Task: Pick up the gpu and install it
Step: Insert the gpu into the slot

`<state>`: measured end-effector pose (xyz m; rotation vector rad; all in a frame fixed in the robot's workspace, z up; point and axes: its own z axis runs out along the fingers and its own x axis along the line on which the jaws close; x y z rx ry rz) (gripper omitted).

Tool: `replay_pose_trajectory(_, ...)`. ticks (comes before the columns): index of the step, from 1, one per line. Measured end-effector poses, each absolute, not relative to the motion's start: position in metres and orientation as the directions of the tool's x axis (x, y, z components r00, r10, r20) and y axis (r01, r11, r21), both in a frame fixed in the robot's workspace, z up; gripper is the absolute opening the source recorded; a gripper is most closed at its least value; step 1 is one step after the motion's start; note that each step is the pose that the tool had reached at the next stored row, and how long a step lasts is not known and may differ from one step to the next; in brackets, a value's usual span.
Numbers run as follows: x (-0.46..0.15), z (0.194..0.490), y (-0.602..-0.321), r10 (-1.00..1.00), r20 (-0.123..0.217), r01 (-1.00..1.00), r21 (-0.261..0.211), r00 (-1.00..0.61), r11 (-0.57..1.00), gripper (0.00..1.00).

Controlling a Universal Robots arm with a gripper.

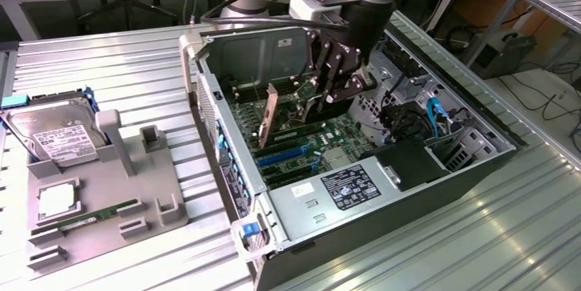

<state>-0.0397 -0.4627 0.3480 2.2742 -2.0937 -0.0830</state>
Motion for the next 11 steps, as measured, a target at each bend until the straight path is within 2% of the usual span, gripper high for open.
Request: replay_pose_trajectory(11,-0.049,0.329,-0.463,-0.999,-0.006,-0.997,0.064,0.051,-0.051,0.26)
